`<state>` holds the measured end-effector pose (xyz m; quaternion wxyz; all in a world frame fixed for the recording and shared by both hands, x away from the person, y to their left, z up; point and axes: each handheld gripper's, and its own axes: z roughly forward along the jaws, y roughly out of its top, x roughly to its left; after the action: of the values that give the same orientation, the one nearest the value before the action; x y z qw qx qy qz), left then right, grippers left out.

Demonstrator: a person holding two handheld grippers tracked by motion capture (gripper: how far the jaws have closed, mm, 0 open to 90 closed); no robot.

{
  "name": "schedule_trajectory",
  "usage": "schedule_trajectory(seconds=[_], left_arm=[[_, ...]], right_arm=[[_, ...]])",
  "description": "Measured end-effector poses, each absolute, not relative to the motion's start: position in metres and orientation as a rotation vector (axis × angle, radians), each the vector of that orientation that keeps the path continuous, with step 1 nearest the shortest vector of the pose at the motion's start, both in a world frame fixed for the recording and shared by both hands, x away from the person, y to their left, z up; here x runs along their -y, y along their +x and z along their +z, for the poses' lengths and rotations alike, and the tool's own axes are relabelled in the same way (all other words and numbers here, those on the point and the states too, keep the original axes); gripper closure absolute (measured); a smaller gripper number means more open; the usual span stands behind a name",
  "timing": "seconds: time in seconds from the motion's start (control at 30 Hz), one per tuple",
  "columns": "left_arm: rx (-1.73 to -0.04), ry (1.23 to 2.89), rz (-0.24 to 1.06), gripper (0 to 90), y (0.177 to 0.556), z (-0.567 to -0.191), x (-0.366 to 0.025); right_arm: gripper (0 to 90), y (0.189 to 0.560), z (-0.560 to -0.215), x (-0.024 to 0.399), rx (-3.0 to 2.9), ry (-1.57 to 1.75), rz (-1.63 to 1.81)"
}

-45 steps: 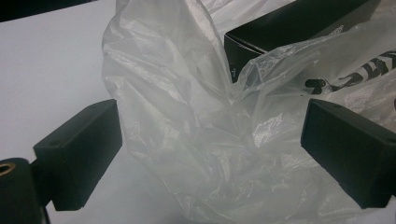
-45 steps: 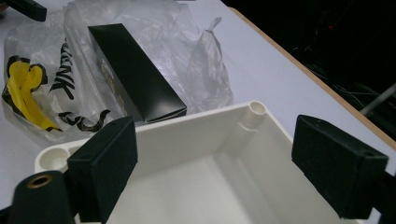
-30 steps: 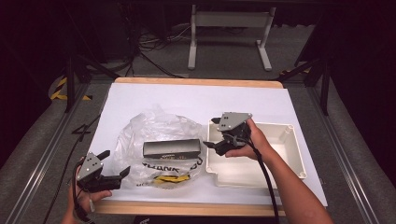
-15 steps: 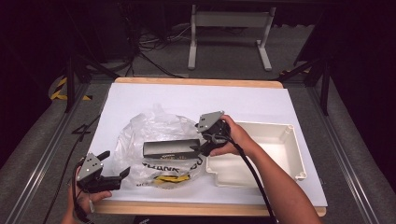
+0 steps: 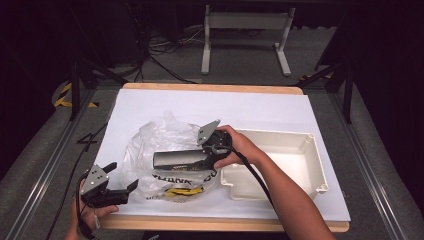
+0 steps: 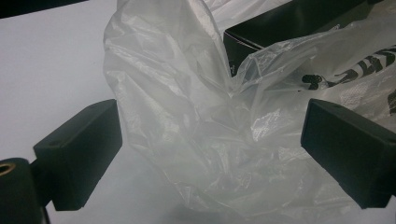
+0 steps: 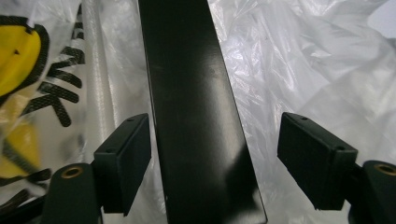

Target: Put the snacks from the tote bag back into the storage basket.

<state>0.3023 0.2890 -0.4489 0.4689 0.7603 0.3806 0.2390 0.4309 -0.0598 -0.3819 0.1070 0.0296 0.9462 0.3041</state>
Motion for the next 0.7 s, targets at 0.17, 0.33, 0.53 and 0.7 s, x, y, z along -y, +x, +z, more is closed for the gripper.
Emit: schedule_trajectory(seconds=[0.17, 0.33, 0.53, 0.7], left_arm=[[-0.934, 1.867, 0.584, 6.2, 0.302, -0.449, -0.289], [-0.936, 1.866, 0.585, 6.2, 0.302, -0.449, -0.289], [-0.94, 1.88, 0.577, 6.2, 0.303, -0.452, -0.288], [-0.94, 1.878, 0.581, 6.2, 0.303, -0.451, -0.289]], right_arm=[[26.2, 0.433, -0.391, 0.045, -2.845, 0.065, 0.692], [32.6, 0.435, -0.397, 0.04, -2.9, 0.051, 0.6], [42.8, 0.431, -0.392, 0.038, -2.917, -0.048, 0.569], [43.0, 0.429, -0.392, 0.04, -2.912, -0.053, 0.58]])
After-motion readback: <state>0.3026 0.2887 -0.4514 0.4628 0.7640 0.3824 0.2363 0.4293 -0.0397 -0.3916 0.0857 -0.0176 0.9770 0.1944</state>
